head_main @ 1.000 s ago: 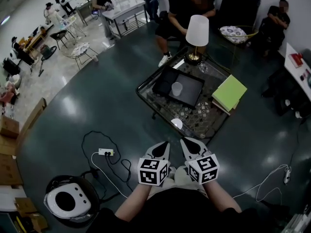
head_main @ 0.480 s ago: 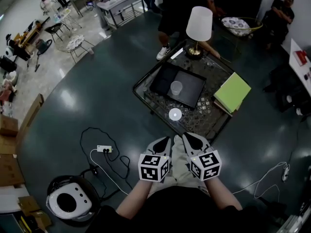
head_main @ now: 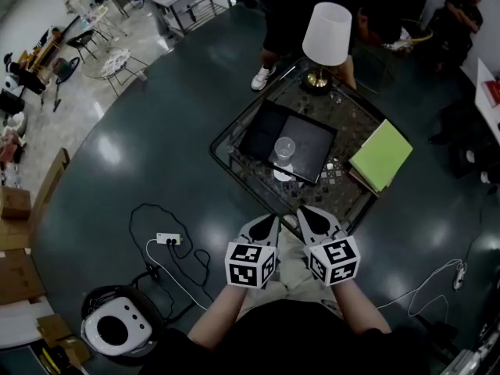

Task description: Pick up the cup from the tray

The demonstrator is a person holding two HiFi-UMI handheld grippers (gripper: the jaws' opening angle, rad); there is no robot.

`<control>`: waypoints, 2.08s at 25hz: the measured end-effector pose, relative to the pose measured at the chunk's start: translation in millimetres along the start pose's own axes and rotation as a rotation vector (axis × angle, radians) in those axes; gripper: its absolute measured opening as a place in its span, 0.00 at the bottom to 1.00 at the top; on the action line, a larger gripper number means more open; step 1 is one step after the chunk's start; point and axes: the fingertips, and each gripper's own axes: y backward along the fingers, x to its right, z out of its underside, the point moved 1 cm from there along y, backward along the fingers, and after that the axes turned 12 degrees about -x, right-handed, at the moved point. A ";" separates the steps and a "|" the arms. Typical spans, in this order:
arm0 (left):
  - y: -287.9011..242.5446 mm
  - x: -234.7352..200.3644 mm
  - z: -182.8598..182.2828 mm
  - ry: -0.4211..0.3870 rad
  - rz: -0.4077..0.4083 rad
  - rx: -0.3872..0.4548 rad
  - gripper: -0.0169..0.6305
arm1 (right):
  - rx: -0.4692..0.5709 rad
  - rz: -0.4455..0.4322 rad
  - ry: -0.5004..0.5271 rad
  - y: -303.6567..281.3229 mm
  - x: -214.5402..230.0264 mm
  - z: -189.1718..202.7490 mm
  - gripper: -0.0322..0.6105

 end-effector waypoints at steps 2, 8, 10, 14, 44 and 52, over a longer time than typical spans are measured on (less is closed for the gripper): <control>-10.0 -6.0 -6.0 0.004 0.000 -0.006 0.04 | -0.004 0.002 -0.004 -8.1 7.5 -4.6 0.07; -40.0 -21.1 -24.8 0.002 -0.003 -0.018 0.04 | -0.023 0.013 -0.012 -25.7 28.0 -16.4 0.07; -51.7 -26.8 -29.8 -0.002 -0.009 -0.020 0.04 | -0.030 0.011 -0.015 -32.4 34.3 -18.1 0.07; -74.4 -36.9 -36.2 0.006 -0.018 -0.037 0.05 | -0.049 0.005 -0.027 -43.3 45.2 -18.5 0.07; -228.9 -101.8 -72.0 -0.122 -0.215 -0.150 0.53 | -0.136 0.008 -0.113 -91.3 95.8 4.0 0.07; -244.1 -111.1 -74.3 -0.140 -0.273 -0.199 0.49 | -0.144 0.010 -0.132 -93.0 98.3 10.8 0.07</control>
